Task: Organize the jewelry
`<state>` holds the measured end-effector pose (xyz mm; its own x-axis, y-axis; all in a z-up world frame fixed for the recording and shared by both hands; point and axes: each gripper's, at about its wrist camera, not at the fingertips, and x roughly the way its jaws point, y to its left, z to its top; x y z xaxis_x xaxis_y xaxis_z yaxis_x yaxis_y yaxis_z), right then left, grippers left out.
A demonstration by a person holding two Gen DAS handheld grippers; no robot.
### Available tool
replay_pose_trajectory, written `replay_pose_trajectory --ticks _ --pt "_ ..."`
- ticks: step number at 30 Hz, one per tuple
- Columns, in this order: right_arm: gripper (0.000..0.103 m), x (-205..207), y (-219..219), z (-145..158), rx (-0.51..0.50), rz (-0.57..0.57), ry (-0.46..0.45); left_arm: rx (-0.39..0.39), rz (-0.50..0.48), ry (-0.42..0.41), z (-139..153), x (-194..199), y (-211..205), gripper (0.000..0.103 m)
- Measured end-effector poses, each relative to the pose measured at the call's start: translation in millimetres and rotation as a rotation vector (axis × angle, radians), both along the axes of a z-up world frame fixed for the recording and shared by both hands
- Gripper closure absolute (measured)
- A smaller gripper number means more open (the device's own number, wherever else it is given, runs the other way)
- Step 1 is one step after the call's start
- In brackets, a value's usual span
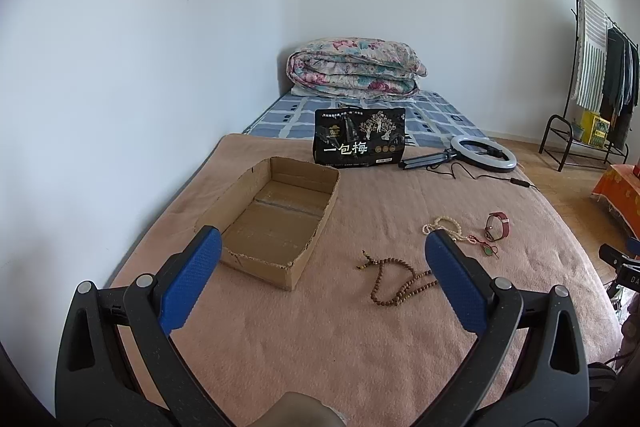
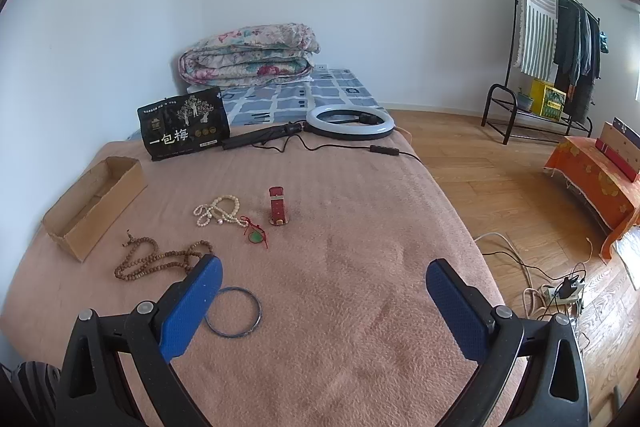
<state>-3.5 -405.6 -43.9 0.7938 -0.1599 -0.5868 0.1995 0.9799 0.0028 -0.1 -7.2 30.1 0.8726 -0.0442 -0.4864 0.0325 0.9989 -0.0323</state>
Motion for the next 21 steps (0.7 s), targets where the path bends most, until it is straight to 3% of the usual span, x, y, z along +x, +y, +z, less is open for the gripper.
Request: replay_pose_trajectory --ticks 21 --pt "0.000 22.3 0.3 -23.3 -0.009 0.098 0.062 0.012 -0.064 0.091 -23.1 31.0 3.7 0.000"
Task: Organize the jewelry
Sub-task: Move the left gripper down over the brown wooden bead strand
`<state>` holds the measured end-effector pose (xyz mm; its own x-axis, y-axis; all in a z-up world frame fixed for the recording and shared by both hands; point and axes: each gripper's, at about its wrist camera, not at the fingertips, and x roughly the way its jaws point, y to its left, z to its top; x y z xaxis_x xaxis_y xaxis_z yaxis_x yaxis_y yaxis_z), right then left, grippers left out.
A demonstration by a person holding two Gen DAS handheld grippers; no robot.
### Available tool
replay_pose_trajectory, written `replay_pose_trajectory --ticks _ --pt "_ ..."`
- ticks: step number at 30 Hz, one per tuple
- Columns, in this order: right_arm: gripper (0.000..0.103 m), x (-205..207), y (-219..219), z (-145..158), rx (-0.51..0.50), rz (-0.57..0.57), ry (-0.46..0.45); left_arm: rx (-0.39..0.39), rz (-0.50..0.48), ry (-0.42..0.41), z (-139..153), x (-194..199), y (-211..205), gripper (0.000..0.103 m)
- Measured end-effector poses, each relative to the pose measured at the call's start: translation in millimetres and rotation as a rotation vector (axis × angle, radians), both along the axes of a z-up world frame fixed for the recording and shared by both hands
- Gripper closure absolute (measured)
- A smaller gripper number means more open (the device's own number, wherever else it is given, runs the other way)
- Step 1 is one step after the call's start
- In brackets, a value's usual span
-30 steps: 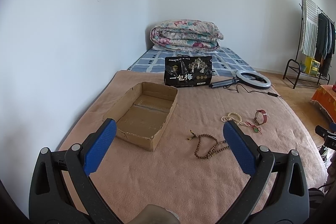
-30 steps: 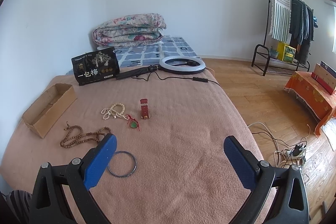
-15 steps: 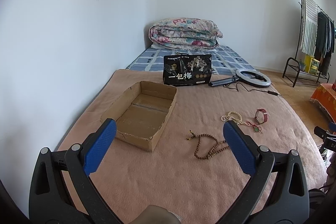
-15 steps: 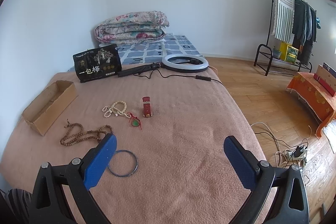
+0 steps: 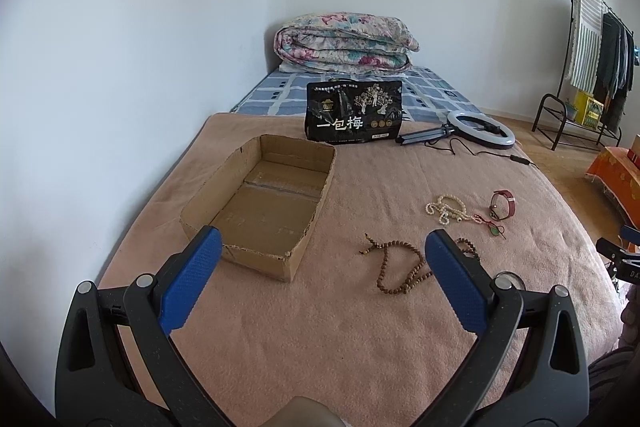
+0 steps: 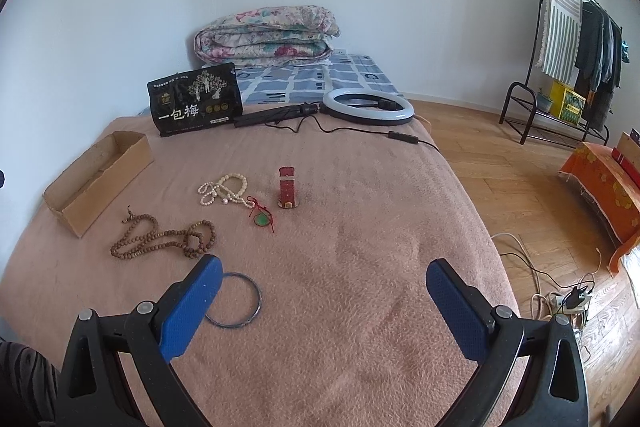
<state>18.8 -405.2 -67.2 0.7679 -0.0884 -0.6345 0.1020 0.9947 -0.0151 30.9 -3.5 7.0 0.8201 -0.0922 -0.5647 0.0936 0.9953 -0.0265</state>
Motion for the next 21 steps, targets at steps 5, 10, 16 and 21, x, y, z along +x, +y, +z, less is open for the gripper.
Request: replay_pose_trajectory --ticks 5,10,16,21 --pt "0.000 14.8 4.4 -14.1 -0.008 0.084 0.043 0.009 -0.114 0.028 -8.9 7.6 -18.4 0.000" --pt "0.000 30.7 9.4 -32.8 0.030 0.144 0.092 0.039 -0.212 0.073 -24.1 21.8 -44.4 0.000" --pt "0.000 47.4 18.8 -58.6 -0.003 0.172 0.155 0.025 -0.284 0.151 -45.1 45.6 -67.3 0.000" --pt "0.000 51.4 26.4 -75.2 0.010 0.195 0.185 0.016 -0.343 0.232 -71.2 67.9 -86.1 0.000"
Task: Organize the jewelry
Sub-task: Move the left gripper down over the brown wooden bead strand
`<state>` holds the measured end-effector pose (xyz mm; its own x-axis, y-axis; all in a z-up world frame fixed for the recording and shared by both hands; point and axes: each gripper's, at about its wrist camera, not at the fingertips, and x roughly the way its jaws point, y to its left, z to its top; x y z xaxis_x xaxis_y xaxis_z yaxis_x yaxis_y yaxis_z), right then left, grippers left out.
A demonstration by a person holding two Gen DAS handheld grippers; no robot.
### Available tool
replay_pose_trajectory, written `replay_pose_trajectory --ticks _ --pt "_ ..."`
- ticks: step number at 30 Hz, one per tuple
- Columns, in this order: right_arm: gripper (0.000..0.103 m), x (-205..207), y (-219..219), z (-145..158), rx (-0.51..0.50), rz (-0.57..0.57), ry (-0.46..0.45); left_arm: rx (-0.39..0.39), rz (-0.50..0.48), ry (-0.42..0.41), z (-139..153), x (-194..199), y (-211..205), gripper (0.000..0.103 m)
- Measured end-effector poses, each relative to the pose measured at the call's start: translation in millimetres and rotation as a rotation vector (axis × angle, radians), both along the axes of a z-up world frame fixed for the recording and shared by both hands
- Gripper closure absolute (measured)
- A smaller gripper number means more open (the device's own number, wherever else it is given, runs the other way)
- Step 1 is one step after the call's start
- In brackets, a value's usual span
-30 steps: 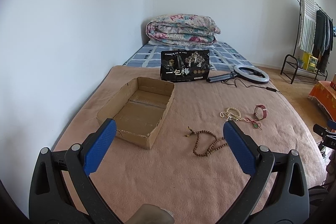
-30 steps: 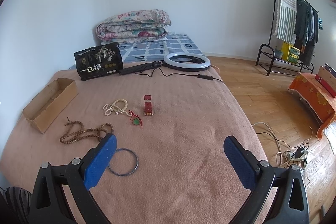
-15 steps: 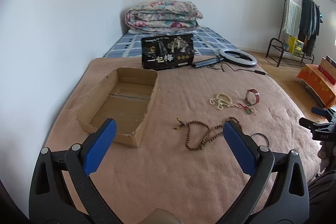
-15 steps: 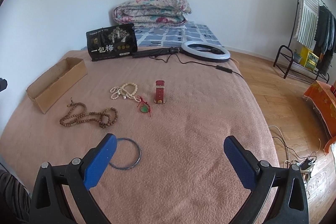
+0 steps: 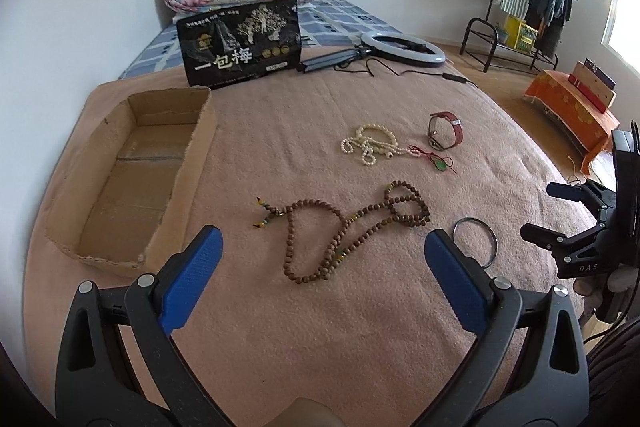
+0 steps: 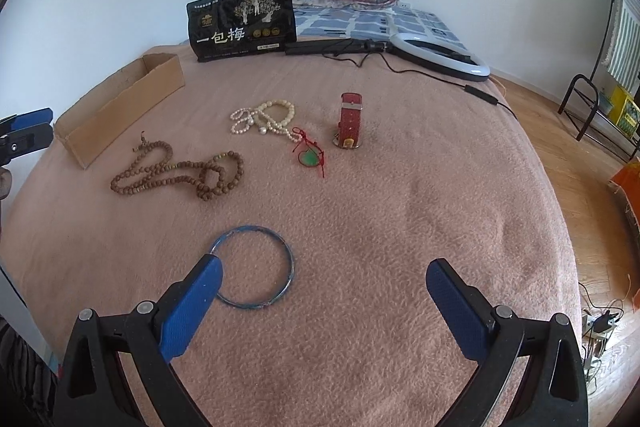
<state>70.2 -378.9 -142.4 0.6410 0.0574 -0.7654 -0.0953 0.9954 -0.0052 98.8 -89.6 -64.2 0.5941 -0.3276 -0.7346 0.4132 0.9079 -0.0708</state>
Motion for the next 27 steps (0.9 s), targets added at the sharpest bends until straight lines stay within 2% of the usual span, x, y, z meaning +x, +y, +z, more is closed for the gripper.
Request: replay_pose_trajectory --ticks 2,4,8,12,27 --pt "0.000 -0.2 2.1 -3.4 0.005 0.002 0.005 -0.002 -0.009 0.034 -12.3 8.0 -6.8 0.001" --pt "0.000 1.2 3.4 -7.1 0.014 0.004 0.012 -0.002 -0.005 0.065 -26.1 16.6 -12.1 0.006" --pt "0.000 4.9 6.3 -12.3 0.023 0.019 0.025 0.017 0.010 0.109 -49.6 30.3 -15.2 0.006" --pt "0.000 8.9 10.4 -17.0 0.022 0.034 0.030 -0.002 0.042 0.164 -69.0 44.3 -10.5 0.006" --pt "0.000 27.5 15.8 -39.1 0.107 0.047 0.093 -0.077 0.065 0.272 -102.1 71.8 -5.1 0.006"
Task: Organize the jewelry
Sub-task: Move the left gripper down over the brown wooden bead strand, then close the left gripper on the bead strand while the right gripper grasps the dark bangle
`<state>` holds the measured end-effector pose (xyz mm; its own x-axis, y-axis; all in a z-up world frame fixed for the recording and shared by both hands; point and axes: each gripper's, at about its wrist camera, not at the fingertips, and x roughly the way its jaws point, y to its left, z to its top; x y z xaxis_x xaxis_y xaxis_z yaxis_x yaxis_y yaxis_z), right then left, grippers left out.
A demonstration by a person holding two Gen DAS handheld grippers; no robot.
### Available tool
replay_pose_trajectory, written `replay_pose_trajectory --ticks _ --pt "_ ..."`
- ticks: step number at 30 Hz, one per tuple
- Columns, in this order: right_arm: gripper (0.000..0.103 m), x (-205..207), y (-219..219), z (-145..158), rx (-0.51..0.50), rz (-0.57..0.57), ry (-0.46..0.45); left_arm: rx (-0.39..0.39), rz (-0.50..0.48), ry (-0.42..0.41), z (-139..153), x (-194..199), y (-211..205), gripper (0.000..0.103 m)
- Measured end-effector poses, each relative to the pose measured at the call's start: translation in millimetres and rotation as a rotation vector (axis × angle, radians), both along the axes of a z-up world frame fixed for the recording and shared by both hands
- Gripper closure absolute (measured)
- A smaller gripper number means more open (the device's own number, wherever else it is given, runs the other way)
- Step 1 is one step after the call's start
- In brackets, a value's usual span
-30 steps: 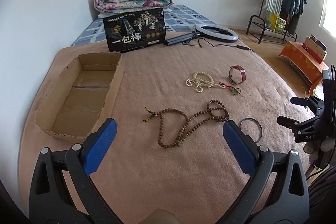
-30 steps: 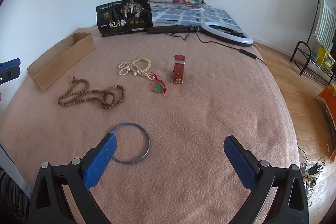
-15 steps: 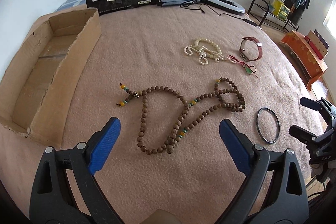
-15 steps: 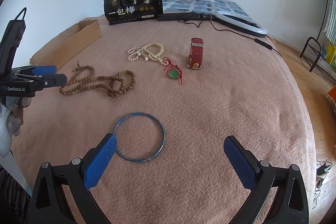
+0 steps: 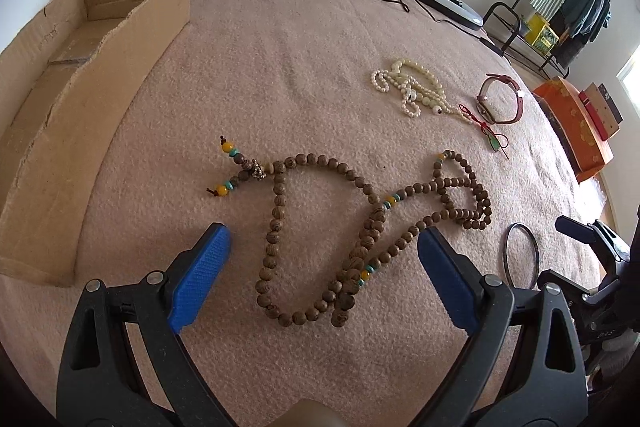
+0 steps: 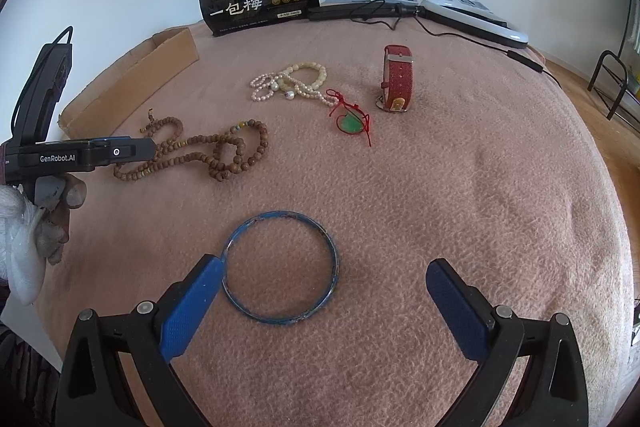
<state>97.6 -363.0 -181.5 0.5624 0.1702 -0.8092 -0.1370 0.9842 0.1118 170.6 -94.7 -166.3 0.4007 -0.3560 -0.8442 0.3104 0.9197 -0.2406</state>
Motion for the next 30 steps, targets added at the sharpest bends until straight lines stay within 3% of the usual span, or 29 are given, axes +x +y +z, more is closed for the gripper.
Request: replay_pose_trajectory --ticks 8,10,12,15,26,30 --pt "0.000 11.1 8.3 -10.3 0.031 0.005 0.033 0.104 -0.081 -0.053 -2.2 -11.5 -24.9 0.007" --pt "0.000 12.4 11.1 -12.4 0.023 0.007 0.038 0.146 -0.093 -0.070 -4.5 -13.8 -31.7 0.014" --pt "0.000 12.7 13.5 -13.9 0.014 0.010 0.040 0.196 -0.101 -0.090 -7.8 -14.9 -38.0 0.015" --pt "0.000 14.5 14.9 -15.4 0.002 0.009 0.049 0.209 -0.101 -0.109 -9.3 -15.7 -42.5 0.019" --pt "0.000 20.2 32.9 -20.1 -0.116 0.020 0.071 0.176 -0.057 -0.124 -5.0 -10.3 -43.0 0.058" --pt "0.014 19.1 31.2 -16.3 -0.106 0.017 0.066 0.142 -0.045 -0.112 -4.0 -8.0 -37.4 0.077"
